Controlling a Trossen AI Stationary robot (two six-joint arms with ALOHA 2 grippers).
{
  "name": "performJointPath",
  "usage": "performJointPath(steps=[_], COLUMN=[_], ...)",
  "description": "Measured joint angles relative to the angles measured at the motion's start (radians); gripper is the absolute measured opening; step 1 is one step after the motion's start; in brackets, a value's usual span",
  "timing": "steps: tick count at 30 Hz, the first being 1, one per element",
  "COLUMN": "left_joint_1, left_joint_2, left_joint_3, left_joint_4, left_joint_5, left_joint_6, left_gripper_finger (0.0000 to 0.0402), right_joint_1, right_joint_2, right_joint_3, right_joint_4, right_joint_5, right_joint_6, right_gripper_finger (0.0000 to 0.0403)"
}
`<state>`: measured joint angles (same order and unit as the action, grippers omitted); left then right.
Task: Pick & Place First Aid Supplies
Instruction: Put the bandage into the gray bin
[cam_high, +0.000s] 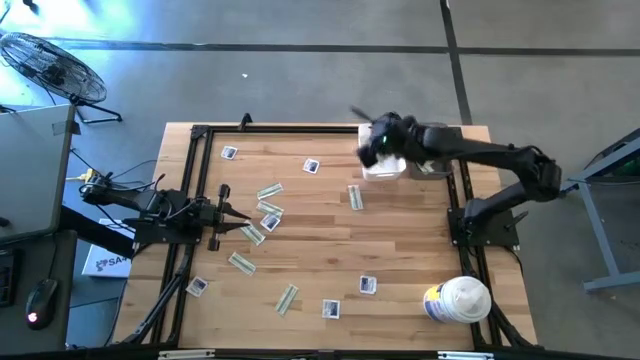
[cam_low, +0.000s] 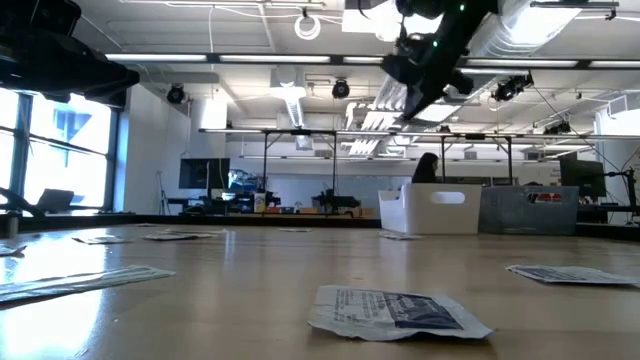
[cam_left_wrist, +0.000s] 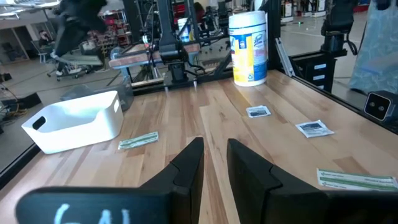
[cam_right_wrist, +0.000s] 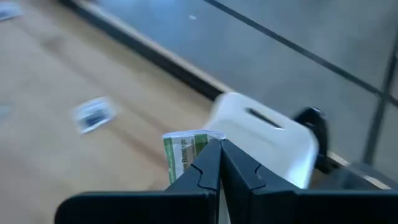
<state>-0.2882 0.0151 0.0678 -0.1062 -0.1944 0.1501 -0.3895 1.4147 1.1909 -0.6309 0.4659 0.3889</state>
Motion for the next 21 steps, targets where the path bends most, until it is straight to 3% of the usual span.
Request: performJointPath(steps=[9, 21], left_joint_1=[0.0, 0.0], left_joint_2=[0.0, 0.0], left_joint_3=[0.0, 0.0], left_joint_4=[0.0, 0.0], left_joint_5=[0.0, 0.0], left_joint_6=[0.0, 0.0], left_gripper_finger=[0.0069, 0.0069], right_joint_1=[-0.187, -0.235], right_joint_2=[0.134, 0.217], right_joint_3=[-0.121, -0.16], right_joint_4=[0.135, 0.222], right_joint_5=[-0.068, -0.111], right_joint_6=[0.0, -0.038], right_gripper_finger=[0.0002, 0.0028])
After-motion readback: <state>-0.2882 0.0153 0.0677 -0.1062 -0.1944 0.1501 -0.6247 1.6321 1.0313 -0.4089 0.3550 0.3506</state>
